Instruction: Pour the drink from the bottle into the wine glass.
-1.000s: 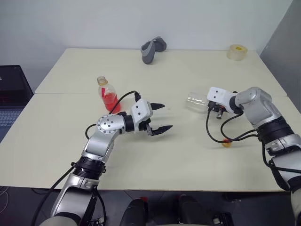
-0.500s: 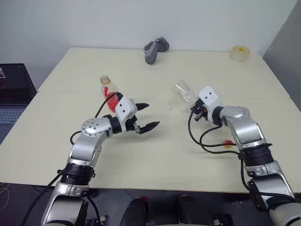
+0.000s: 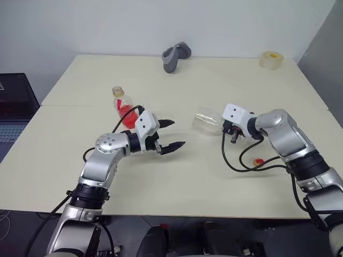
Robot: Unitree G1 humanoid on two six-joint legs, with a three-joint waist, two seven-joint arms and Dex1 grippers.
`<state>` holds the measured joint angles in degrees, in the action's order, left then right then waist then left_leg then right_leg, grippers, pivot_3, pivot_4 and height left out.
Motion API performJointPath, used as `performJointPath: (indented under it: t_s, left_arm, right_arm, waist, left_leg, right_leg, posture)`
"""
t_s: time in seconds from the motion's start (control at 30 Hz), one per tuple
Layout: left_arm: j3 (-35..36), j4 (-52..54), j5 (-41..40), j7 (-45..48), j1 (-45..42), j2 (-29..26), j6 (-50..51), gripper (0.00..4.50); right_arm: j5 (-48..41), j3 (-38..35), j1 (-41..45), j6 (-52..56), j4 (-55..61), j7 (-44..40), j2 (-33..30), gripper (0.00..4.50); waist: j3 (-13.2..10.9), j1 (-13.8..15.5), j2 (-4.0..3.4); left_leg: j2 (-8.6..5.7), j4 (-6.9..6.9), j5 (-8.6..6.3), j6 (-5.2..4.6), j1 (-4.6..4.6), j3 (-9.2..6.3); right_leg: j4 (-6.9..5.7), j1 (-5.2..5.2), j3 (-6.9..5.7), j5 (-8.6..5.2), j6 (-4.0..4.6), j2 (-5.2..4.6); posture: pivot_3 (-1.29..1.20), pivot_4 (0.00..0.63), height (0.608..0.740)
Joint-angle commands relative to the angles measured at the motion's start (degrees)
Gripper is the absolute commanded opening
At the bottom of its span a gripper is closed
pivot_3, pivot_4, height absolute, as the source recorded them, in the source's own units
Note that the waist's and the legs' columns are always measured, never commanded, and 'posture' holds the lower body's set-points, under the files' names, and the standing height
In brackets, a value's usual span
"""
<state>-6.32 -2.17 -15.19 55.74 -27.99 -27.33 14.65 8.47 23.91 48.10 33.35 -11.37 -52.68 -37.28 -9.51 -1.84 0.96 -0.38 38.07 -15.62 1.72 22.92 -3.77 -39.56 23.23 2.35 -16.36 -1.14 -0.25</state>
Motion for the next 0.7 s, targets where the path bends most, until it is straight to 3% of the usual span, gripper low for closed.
performJointPath:
  t_s: [0.03,0.27,0.5,0.7]
  left_arm:
    - [-0.22,2.20,-0.46,0.40,-0.39,0.04,-0.46,4.50]
    - [-0.94,1.18,-0.50,1.93,-0.01,0.02,-1.07,4.50]
    - [-1.15,0.37,-0.17,2.42,-0.33,0.22,-1.59,4.50]
    - [-1.18,0.45,-0.08,1.98,-0.08,0.70,-1.57,4.50]
  right_arm:
    - [3.28,1.60,1.41,-6.48,-3.74,1.43,1.45,0.19]
    - [10.06,4.58,1.05,-15.53,-9.24,5.01,3.76,0.19]
    - [16.37,3.80,-0.84,-18.69,-5.87,9.00,2.61,2.40]
    - [26.47,4.03,-7.85,-17.37,3.19,18.25,0.96,2.40]
  waist:
    - [0.00,-0.02,0.00]
    - [0.02,0.02,0.03]
    - [0.03,0.02,0.04]
    - [0.03,0.15,0.04]
  left_leg:
    - [0.02,0.00,0.00,0.00,-0.01,0.01]
    - [-0.01,0.04,0.00,0.01,-0.01,0.02]
    - [0.00,0.04,0.01,0.01,-0.04,0.02]
    - [-0.01,0.04,0.01,0.02,0.00,0.02]
  right_leg:
    - [0.00,0.00,0.01,0.00,0.00,0.00]
    - [-0.01,-0.01,0.01,0.00,0.00,0.00]
    - [-0.10,0.00,0.02,0.00,0.01,0.00]
    - [-0.06,0.00,0.05,0.00,0.00,-0.01]
  posture:
    - [0.00,0.150,0.740]
    - [0.00,0.150,0.740]
    - [0.00,0.150,0.740]
    - [0.00,0.150,0.740]
